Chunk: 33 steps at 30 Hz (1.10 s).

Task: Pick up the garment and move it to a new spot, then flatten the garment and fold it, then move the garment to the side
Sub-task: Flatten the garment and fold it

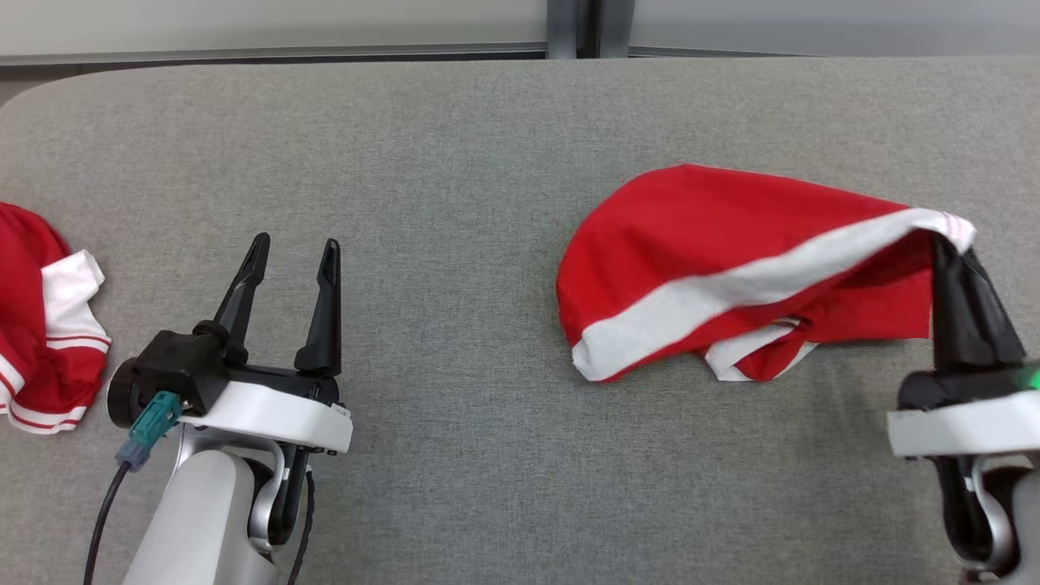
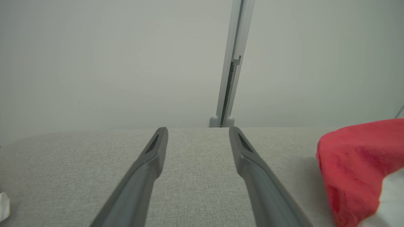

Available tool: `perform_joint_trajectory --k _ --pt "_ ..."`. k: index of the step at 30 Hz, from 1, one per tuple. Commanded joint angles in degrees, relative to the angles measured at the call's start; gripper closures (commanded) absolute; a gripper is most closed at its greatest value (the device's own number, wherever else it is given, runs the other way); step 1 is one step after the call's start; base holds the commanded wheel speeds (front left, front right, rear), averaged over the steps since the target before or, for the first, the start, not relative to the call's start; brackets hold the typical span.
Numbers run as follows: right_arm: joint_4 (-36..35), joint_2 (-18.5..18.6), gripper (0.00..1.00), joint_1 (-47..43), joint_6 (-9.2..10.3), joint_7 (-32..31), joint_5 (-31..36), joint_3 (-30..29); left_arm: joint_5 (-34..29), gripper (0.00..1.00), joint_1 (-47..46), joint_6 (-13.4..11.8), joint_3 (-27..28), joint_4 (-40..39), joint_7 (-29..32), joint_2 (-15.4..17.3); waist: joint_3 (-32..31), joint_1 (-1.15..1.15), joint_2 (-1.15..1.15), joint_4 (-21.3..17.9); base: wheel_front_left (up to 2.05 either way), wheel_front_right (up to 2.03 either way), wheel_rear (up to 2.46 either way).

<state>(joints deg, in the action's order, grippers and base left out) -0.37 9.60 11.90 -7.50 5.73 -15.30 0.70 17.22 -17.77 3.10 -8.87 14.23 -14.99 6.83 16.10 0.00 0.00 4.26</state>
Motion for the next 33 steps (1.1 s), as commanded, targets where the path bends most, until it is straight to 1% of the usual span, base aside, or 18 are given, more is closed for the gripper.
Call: perform_joint_trajectory --k 1,3,7,10,14,15,16,17,20,22,27,33 --pt "-1.9 -0.1 1.0 -2.0 0.01 -0.2 0.3 -1.2 0.3 0.0 0.1 -0.2 0.2 -0.2 -0.2 0.3 0.1 0.0 0.0 -0.3 0.0 0.0 0.0" --pt "-4.2 -0.4 1.0 -4.3 0.01 -0.7 0.4 -3.2 0.2 0.0 0.0 -0.2 0.2 -0.3 -0.2 0.3 0.3 0.0 0.0 -0.6 0.0 0.0 0.0" --pt "-5.1 -2.0 1.0 -9.5 0.02 -2.3 0.7 -7.7 0.2 0.0 -0.4 0.0 0.1 -0.4 -0.2 0.2 0.6 0.0 0.0 -0.8 0.0 0.0 0.0" --pt "-2.1 -2.9 1.0 -12.6 0.01 -2.6 0.4 -10.0 0.1 0.0 -0.8 0.1 -0.1 -0.3 -0.2 0.1 0.8 0.0 0.0 -0.7 0.0 0.0 0.0" --pt "4.4 -3.3 1.0 -13.1 0.02 -1.5 -0.8 -8.5 0.1 0.0 -0.9 0.3 0.0 -0.1 -0.2 0.0 0.7 0.0 0.0 -0.4 0.0 0.0 0.0" --pt "5.9 -3.1 0.95 -12.7 0.02 -1.2 -0.8 -8.2 0.1 0.0 -0.8 0.4 0.0 -0.1 -0.2 -0.1 0.7 0.0 0.0 -0.4 0.0 0.0 0.0" --pt "7.0 -3.0 0.56 -12.0 0.02 -0.5 -1.1 -7.8 0.1 0.0 -0.5 0.4 0.1 -0.1 -0.2 -0.1 0.5 0.0 0.0 -0.4 0.0 0.0 0.0" --pt "8.0 -2.8 0.0 -11.4 0.01 -0.1 -1.3 -7.5 0.1 0.0 -0.2 0.3 0.2 -0.1 -0.2 -0.1 0.3 0.0 0.0 -0.4 0.0 0.0 0.0" --pt "9.3 -2.2 0.0 -10.7 0.01 1.0 -1.8 -6.9 0.1 0.0 0.9 0.2 0.6 0.0 -0.2 0.1 -0.5 0.0 0.0 -0.6 0.0 0.0 0.0" --pt "8.6 -1.9 0.0 -10.5 0.01 1.7 -2.0 -6.5 0.2 0.0 1.4 0.1 0.9 -0.1 -0.2 0.2 -1.2 0.0 0.0 -0.8 0.0 0.0 0.0" --pt "3.6 -1.6 0.0 -11.2 0.01 2.2 -1.3 -5.4 0.4 0.0 3.2 -0.4 1.5 -0.3 -0.2 0.5 -3.0 0.0 0.0 -1.1 0.0 0.0 0.0" --pt "-3.3 -1.6 0.0 -12.0 0.01 -0.3 0.6 -4.1 0.4 0.0 4.9 -0.8 1.4 -0.6 -0.2 0.6 -5.4 0.0 0.0 -1.1 0.0 0.0 0.0"
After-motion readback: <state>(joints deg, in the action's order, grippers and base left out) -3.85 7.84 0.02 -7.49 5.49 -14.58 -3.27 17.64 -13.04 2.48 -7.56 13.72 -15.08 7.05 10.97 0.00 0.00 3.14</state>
